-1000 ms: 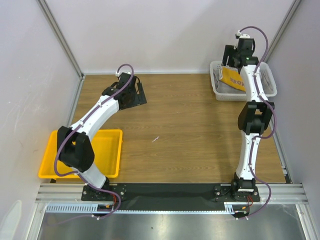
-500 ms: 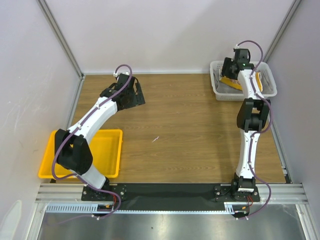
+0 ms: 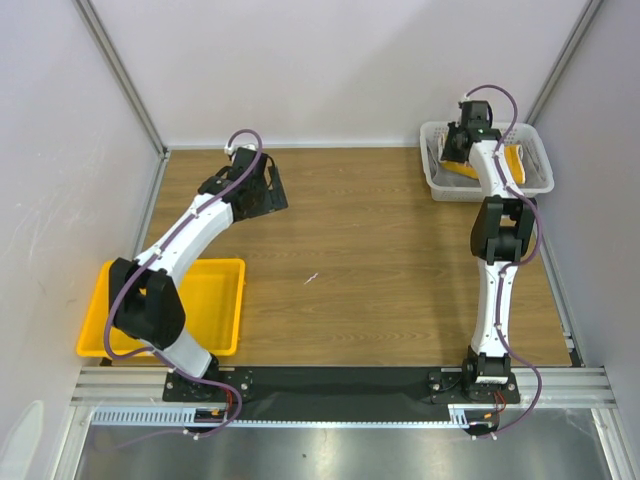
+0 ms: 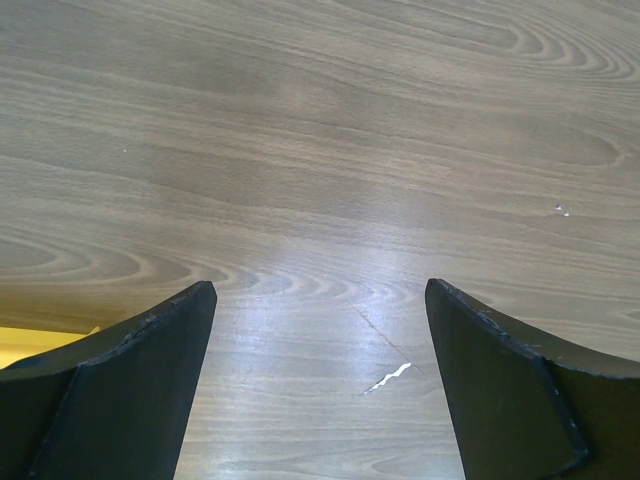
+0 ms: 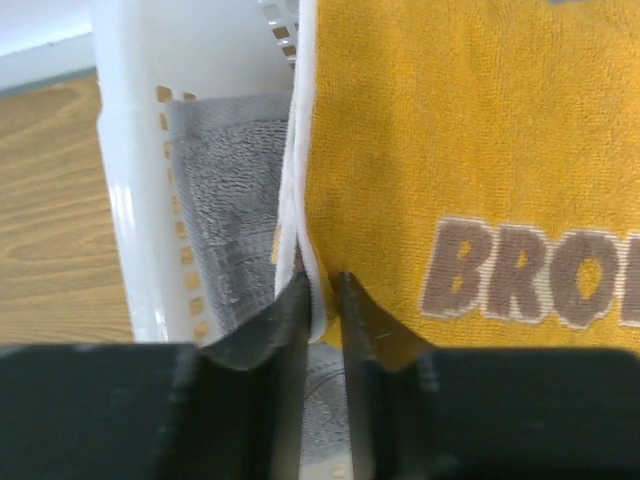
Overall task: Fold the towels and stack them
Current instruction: Neatly place the folded towel into the bin
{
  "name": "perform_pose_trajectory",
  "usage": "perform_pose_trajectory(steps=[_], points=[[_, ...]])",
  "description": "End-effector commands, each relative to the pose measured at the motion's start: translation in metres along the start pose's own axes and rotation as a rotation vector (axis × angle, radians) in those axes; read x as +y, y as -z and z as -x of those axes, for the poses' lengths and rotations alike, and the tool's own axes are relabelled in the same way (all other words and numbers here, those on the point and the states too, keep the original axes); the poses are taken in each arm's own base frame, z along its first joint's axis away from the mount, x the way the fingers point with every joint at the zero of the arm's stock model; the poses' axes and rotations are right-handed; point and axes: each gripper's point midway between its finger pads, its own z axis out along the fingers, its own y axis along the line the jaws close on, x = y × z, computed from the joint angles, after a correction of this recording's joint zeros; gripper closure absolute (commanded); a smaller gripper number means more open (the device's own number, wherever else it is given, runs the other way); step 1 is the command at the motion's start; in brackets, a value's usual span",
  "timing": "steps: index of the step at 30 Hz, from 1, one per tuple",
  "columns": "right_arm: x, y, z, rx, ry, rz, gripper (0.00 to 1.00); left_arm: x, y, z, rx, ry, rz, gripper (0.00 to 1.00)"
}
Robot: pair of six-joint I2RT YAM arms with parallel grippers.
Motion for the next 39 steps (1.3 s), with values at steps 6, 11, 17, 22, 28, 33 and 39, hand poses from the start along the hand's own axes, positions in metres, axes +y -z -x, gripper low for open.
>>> perform_pose_trajectory(steps=[6, 11, 17, 22, 28, 33, 39], points=[[-0.009, 0.026, 0.004, 0.005, 0.055, -0.058, 1.00, 0.009, 0.013, 0.015, -0.060, 0.000, 0.002, 0.08], [-0.002, 0.048, 0.000, 0.018, 0.100, -0.050, 1.00, 0.011, 0.016, 0.017, -0.072, 0.001, -0.002, 0.08], [-0.012, 0.069, -0.009, 0.046, 0.146, -0.112, 1.00, 0.012, 0.018, 0.015, -0.077, 0.001, -0.012, 0.08], [-0.016, 0.079, -0.006, 0.032, 0.148, -0.138, 1.00, 0.011, 0.019, 0.012, -0.073, 0.004, -0.023, 0.08], [-0.009, 0.062, -0.025, 0.092, 0.177, -0.075, 0.75, 0.012, 0.019, 0.010, -0.067, 0.004, -0.025, 0.08], [0.003, 0.071, -0.012, 0.074, 0.159, -0.029, 0.49, 0.011, 0.024, 0.016, -0.080, 0.013, -0.028, 0.08], [0.015, 0.129, 0.042, -0.048, 0.083, 0.013, 0.22, 0.009, 0.035, 0.041, -0.121, 0.019, -0.037, 0.08]])
